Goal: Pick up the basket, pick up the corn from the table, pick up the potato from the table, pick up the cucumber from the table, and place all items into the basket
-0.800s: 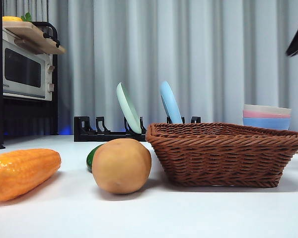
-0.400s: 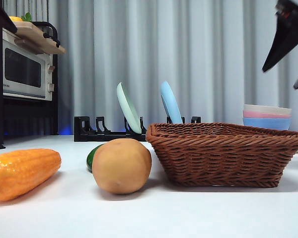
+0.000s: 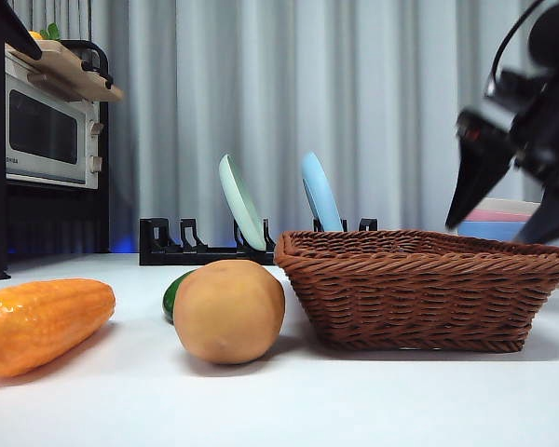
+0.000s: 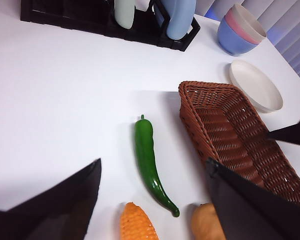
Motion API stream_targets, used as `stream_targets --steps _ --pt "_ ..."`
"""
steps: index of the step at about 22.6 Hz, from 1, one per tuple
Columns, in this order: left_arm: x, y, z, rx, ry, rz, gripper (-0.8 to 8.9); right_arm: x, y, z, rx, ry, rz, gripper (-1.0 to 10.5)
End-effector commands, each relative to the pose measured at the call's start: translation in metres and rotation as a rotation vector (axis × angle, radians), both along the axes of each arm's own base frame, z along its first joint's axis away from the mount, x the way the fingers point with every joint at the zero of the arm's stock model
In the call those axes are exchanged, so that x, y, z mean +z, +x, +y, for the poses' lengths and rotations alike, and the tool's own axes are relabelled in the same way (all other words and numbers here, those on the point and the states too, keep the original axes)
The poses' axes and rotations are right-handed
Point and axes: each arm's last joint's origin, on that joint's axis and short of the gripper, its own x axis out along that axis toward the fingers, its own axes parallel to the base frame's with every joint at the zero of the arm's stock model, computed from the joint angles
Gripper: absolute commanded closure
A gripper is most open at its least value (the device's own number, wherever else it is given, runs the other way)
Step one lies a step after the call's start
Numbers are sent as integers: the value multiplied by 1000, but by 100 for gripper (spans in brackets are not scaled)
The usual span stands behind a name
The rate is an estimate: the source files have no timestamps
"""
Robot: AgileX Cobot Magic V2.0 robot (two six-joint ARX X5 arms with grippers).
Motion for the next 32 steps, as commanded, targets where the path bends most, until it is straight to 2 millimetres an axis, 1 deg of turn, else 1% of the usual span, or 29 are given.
stream_targets --steps 1,3,5,8,10,11,12,15,17,20,23,27,30,32 --pt "1 0 -1 -10 -5 5 468 -16 7 5 20 -6 33 650" --pt "1 0 -2 -14 -5 7 468 -25 12 7 26 -7 45 797" --pt "-1 -1 -2 -15 -5 21 468 -27 13 8 28 -8 45 967" --pt "-4 -3 -2 -17 -4 60 468 -25 12 8 4 5 51 963" --pt "-4 -3 -5 -31 -4 65 468 -17 10 7 -15 17 35 963" --pt "-4 -3 -7 -41 -4 62 468 -10 8 6 -20 23 17 963" --pt "-4 -2 -10 -58 -4 51 468 0 5 6 -28 31 -13 963" --pt "-4 4 -20 -108 -5 41 467 35 -10 3 -49 61 -121 963" --pt "-6 14 -29 -146 -2 64 467 62 -25 1 -50 76 -217 963" --pt "-14 34 -47 -144 61 134 467 99 -52 -2 -49 94 -360 963" --pt "-23 59 -70 -147 138 194 467 124 -76 -6 -93 76 -466 963" --pt "-40 94 -104 -142 276 249 468 140 -102 -10 -109 71 -527 963" --pt "-60 117 -125 -147 353 296 468 145 -113 -11 -109 72 -536 963" --pt "-75 129 -136 -170 380 321 468 146 -116 -12 -109 72 -534 963"
